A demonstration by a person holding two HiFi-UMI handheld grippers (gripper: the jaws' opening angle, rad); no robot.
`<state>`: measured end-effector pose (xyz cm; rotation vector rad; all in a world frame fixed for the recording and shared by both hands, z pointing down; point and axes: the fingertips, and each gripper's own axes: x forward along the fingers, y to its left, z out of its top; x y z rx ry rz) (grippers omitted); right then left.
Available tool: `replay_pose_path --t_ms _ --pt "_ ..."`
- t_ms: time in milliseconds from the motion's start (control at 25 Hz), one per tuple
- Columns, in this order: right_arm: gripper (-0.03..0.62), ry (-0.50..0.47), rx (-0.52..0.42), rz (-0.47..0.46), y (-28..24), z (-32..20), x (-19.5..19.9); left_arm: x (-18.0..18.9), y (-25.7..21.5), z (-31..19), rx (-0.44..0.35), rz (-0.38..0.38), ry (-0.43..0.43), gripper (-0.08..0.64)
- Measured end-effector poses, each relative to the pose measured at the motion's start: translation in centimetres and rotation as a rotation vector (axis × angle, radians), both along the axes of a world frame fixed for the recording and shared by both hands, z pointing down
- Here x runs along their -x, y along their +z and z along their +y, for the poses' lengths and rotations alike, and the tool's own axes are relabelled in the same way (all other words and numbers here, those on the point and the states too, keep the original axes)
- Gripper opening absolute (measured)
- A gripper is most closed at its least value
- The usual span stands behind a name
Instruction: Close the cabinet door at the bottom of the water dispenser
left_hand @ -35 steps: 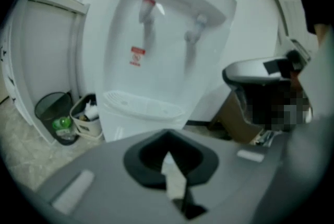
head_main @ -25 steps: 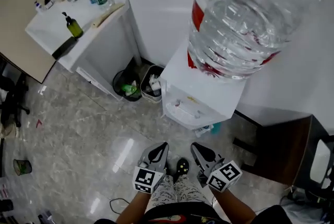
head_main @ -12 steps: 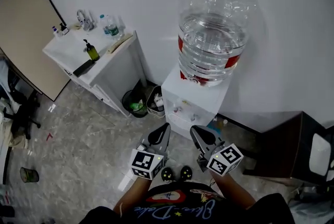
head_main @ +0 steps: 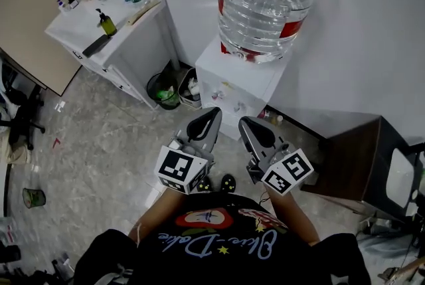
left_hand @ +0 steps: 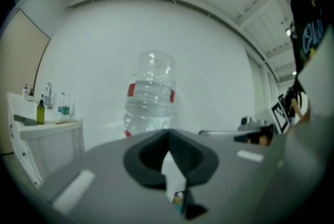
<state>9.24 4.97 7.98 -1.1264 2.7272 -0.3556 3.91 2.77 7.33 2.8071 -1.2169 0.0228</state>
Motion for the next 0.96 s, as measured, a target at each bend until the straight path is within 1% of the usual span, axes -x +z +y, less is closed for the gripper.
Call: replay_pose_path --t_ms 160,320,440,640,800,960 --pt "0.015 0.007 0.013 -0.015 0.1 0.1 -0.4 -0.9 0.4 0.2 0.006 -0.013 0.033 -0.002" --pt "0.015 0.013 0.013 -0.008 0.2 0.1 -0.6 -1.5 0.2 0.5 0.000 -0.024 0.059 -0.002" --pt "0.015 0.016 0.020 -0.009 0.2 0.0 -0.6 -0.8 0.3 0.3 0.010 -0.020 0.053 -0.002" --pt "0.015 -0.014 0.015 -0.013 0.1 0.2 0.2 0.1 1.0 0.0 0.041 -0.001 0.038 -0.002" --pt "0.015 -0.009 0.019 -0.002 0.0 0.1 0.5 -0.3 1.0 0.1 0.045 -0.001 0.052 -0.002" --pt "0.015 -0.007 0.023 -0.001 0.0 -0.3 0.7 -0.7 0.6 -0.1 0.029 -0.002 0.067 -0.002"
